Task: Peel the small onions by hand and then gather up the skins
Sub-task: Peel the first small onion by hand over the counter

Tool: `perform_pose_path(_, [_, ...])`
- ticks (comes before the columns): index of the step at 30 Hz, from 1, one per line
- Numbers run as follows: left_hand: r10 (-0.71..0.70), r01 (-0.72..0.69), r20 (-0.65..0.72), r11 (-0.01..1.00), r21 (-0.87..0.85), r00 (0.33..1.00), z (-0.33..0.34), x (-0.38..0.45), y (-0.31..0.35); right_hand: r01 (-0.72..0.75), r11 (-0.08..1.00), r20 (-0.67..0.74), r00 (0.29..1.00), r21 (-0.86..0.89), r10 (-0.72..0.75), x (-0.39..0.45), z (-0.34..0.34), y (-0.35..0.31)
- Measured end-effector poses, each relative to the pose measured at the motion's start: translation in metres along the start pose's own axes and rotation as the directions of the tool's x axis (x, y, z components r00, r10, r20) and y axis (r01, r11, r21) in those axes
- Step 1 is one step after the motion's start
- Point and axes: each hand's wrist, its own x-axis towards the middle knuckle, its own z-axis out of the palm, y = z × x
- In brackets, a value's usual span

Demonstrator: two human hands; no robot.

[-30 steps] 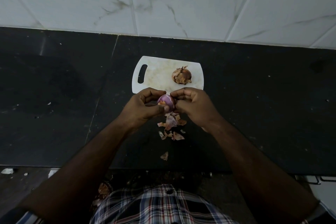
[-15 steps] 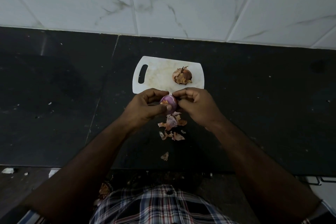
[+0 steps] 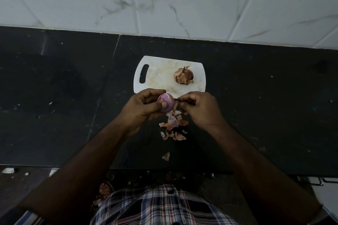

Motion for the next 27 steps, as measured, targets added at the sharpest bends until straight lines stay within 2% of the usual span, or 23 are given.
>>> perform_pose_path(2, [-0.004, 0.004, 0.007, 1.000, -0.011, 1.000, -0.001, 0.000, 0.000, -0.009, 0.997, 0.077, 0.997, -0.081, 0.015, 0.000, -0.004, 0.001])
perform_pose_path(4, [-0.010, 0.011, 0.009, 1.000, -0.023, 1.000, -0.002, 0.000, -0.001, 0.005, 0.994, 0.098, 0.995, -0.110, 0.006, 0.000, -0.008, -0.001])
perform_pose_path(7, [-0.010, 0.010, 0.012, 1.000, -0.012, 1.000, -0.001, 0.001, -0.002, 0.012, 1.000, 0.032, 0.999, 0.005, -0.012, -0.002, -0.010, -0.010])
perform_pose_path(9, [-0.008, 0.008, 0.023, 1.000, -0.014, 1.000, 0.000, 0.001, -0.002, 0.003, 0.997, 0.066, 0.998, 0.077, -0.008, -0.004, -0.009, -0.017])
perform_pose_path(11, [-0.003, 0.003, 0.031, 1.000, -0.008, 1.000, 0.001, 0.000, -0.002, 0.013, 0.997, 0.094, 0.995, 0.070, -0.019, -0.005, -0.006, -0.021])
perform_pose_path(20, [0.134, -0.128, 0.004, 0.940, 0.317, 0.991, 0.006, -0.003, 0.000, 0.072, 0.997, 0.121, 0.990, -0.031, -0.068, -0.003, 0.000, -0.024])
perform_pose_path(27, [0.191, -0.181, 0.027, 0.865, 0.468, 0.981, 0.008, -0.004, 0.004, 0.064, 0.998, 0.126, 0.990, 0.010, -0.064, -0.003, 0.002, -0.019])
